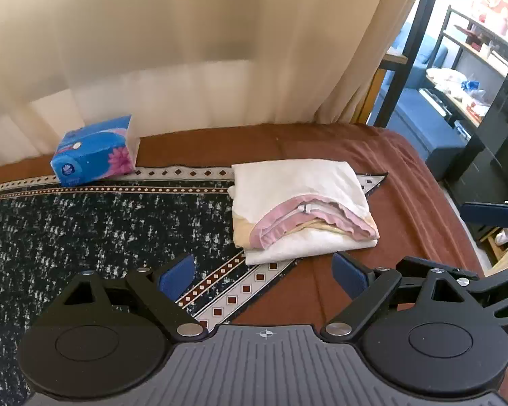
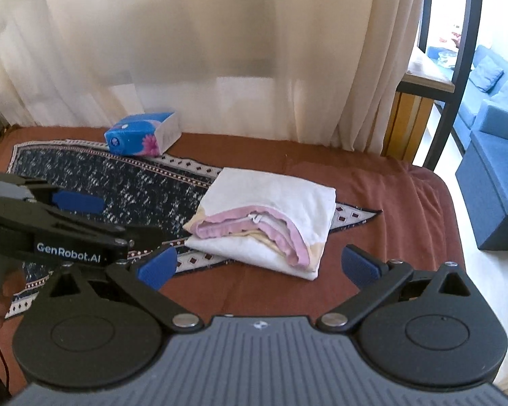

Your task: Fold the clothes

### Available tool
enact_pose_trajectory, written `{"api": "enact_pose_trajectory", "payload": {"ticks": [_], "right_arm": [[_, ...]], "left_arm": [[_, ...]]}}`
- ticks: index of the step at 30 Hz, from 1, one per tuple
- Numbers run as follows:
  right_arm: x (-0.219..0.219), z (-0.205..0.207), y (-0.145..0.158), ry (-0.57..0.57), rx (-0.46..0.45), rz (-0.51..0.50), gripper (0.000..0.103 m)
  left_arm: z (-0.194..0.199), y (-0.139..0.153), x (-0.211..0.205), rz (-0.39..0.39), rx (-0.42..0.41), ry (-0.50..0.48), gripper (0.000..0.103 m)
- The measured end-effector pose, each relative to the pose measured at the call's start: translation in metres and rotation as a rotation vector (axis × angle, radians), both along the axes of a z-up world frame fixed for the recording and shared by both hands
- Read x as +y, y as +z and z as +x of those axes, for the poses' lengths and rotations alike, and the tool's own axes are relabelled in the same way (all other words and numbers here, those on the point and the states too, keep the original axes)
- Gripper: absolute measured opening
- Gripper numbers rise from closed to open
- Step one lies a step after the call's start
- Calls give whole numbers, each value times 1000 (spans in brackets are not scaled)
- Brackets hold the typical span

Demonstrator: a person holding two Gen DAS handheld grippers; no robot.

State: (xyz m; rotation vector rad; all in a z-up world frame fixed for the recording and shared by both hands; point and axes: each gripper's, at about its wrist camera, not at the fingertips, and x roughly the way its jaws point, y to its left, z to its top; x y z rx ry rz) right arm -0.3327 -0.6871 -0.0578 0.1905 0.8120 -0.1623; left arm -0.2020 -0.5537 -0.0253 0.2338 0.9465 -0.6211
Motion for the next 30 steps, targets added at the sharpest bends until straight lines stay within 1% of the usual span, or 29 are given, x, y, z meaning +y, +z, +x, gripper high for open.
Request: {"api": "enact_pose_trajectory", "payload": {"ticks": [4,17,23,30], "right_arm": [[1,-4,-4,-9,11,14,103],[-10,-2,-16,-46,46,30,103],[-12,1,-19,-52,54,34,103],[-14,4,-21,-54,60,32,103]], "left_arm": [[-1,-4,0,17,5,-1,95],[-2,-6,-4,70,-42,-16,95],[-2,-9,-7,75,-39,-30,95],[-2,-10,-6,49,-23,-39,95]]}}
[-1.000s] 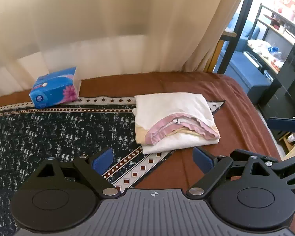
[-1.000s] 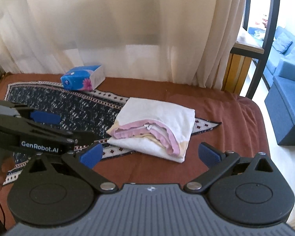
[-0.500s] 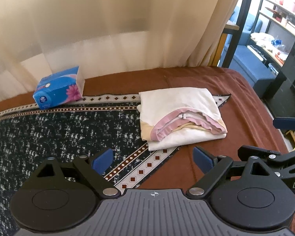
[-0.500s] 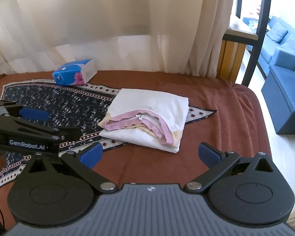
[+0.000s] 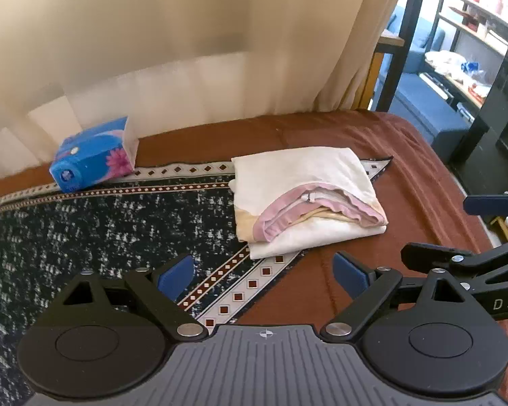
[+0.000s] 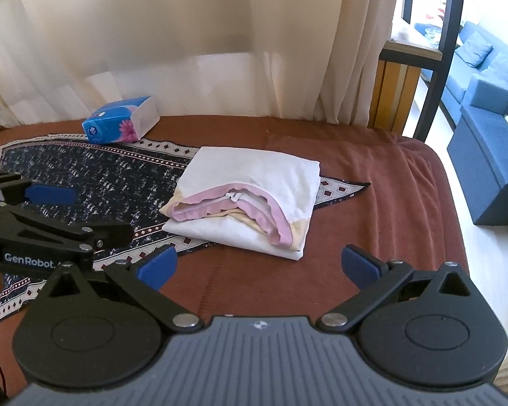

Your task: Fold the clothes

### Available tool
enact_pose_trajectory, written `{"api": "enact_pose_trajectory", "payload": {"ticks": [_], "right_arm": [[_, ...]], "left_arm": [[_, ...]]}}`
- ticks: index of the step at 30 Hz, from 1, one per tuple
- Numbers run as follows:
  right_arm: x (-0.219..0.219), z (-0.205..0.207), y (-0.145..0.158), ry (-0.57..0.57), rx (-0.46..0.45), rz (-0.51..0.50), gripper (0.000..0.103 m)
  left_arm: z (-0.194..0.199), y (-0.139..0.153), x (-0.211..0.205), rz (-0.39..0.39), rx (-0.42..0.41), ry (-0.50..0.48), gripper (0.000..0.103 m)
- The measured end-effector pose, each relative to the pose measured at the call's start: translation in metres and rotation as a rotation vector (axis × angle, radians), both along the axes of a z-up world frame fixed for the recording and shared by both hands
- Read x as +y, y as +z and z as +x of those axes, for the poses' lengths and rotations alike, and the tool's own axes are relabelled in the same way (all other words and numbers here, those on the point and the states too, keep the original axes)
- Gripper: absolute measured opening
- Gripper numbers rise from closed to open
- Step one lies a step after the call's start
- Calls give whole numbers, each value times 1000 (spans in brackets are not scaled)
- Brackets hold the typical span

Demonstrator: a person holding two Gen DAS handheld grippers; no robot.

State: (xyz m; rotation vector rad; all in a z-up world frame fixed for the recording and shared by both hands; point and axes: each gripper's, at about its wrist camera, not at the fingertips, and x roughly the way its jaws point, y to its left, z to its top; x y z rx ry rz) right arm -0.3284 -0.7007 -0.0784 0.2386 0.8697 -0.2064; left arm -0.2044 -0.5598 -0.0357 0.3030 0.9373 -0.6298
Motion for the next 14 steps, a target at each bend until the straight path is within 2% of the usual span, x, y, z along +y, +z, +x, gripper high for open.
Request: {"api": "enact_pose_trajectory", "payload": {"ticks": [14], "right_arm": [[1,0,-1,-13,11,-1,103]], "left_arm": [[2,3,1,-7,8,-10,95]]}}
